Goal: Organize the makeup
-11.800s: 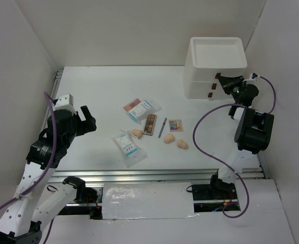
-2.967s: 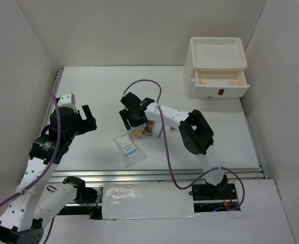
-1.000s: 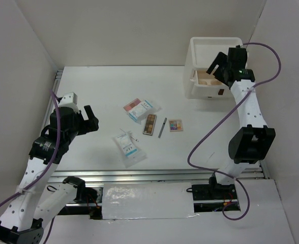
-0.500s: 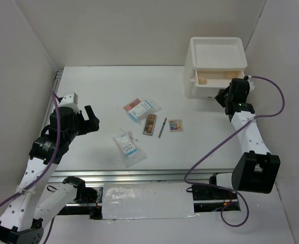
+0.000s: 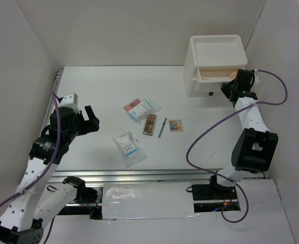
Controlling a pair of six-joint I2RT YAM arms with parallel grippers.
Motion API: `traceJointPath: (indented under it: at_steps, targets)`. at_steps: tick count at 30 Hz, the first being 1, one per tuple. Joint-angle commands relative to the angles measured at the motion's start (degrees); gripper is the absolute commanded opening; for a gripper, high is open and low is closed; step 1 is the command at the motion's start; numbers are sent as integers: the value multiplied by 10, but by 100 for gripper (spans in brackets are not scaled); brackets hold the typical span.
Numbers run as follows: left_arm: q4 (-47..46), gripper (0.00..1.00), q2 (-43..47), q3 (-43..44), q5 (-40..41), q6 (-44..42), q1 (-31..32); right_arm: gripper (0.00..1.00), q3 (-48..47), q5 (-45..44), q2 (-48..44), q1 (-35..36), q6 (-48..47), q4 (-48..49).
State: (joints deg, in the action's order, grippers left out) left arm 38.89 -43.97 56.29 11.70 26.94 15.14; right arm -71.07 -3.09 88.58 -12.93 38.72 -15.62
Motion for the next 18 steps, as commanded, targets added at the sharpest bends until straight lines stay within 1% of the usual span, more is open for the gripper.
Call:
traceJointPath:
  at_steps: [1, 4, 8, 12, 18]
  targets:
    - [-20, 100, 5, -3, 0, -11, 2, 0, -60, 7, 20, -3, 1, 42]
    - [-21, 99, 6, -4, 1, -11, 2, 0, -91, 13, 48, -3, 1, 33]
    - [-22, 99, 1, -4, -2, -12, 2, 0, -101, 26, 70, -3, 8, 57]
    - [-22, 99, -2, -3, -4, -14, 1, 0, -142, 47, 112, -3, 14, 55]
    - [-23, 99, -3, -4, -3, -14, 2, 0, -180, 56, 145, -3, 16, 61]
